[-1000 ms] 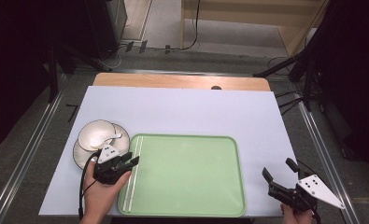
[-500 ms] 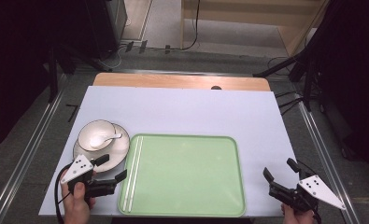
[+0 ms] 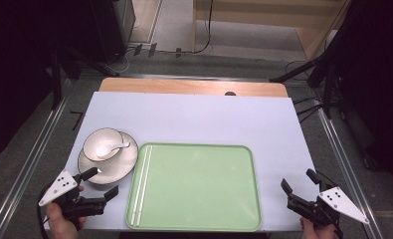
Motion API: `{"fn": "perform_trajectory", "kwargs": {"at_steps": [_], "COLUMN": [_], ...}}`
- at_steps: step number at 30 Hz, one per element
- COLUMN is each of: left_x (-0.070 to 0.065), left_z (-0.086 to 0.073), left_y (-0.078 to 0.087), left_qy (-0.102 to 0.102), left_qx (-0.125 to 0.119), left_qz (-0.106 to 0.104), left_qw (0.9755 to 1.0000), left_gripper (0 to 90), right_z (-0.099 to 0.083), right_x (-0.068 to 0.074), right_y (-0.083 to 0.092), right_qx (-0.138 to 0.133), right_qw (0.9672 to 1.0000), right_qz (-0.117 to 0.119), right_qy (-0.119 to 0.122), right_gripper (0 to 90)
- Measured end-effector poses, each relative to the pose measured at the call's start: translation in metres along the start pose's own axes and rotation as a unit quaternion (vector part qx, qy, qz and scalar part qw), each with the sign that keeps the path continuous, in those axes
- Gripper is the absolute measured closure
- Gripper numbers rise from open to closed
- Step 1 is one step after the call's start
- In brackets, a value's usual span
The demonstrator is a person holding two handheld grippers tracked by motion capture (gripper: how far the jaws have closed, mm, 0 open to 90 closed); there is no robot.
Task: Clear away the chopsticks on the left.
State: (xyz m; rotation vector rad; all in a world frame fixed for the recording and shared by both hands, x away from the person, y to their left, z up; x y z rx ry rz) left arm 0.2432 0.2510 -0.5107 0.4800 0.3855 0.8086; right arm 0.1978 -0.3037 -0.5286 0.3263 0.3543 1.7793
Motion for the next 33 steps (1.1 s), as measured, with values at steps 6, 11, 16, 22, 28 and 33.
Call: {"fn": "perform_trajectory", "kwargs": {"at_steps": [6, 11, 16, 22, 28, 33], "left_x": [0.008, 0.015, 0.024, 0.028, 0.03, 0.029], "left_z": [-0.005, -0.007, -0.008, -0.005, -0.007, -0.008], "left_y": [0.009, 0.014, 0.022, 0.028, 0.026, 0.023], "left_qy": [0.002, 0.013, 0.021, 0.038, 0.043, 0.045], "left_qx": [-0.003, -0.011, -0.021, -0.041, -0.035, -0.03], "left_qz": [0.008, 0.014, 0.05, 0.049, 0.045, 0.044], "left_qw": [1.0, 0.9998, 0.9983, 0.9973, 0.9974, 0.9976], "left_gripper": [2.9, 3.0, 1.0, 0.0, 0.0, 0.0], "right_z": [0.0, 0.0, -0.001, -0.003, -0.004, -0.004], "right_x": [-0.001, -0.002, -0.003, -0.01, -0.014, -0.013], "right_y": [0.0, 0.001, 0.001, 0.002, 0.003, 0.0], "right_qx": [0.0, -0.002, -0.001, -0.003, -0.005, -0.002], "right_qw": [1.0, 1.0, 1.0, 0.9998, 0.9995, 0.9996], "right_qz": [-0.003, -0.004, -0.005, -0.012, -0.019, -0.019], "right_qy": [0.001, 0.001, -0.003, -0.013, -0.026, -0.021], "right_gripper": [12.7, 12.8, 12.8, 12.7, 12.7, 12.7]}}
Point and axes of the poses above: each handheld gripper's, and its own axes: y roughly backward along the jaws, z roughly out of its top, x roughly to its left, the point moved 7 cm from there along -y, roughly forward along the jaws, and after that the axes turned 9 degrees about x, right-handed, at the moved point
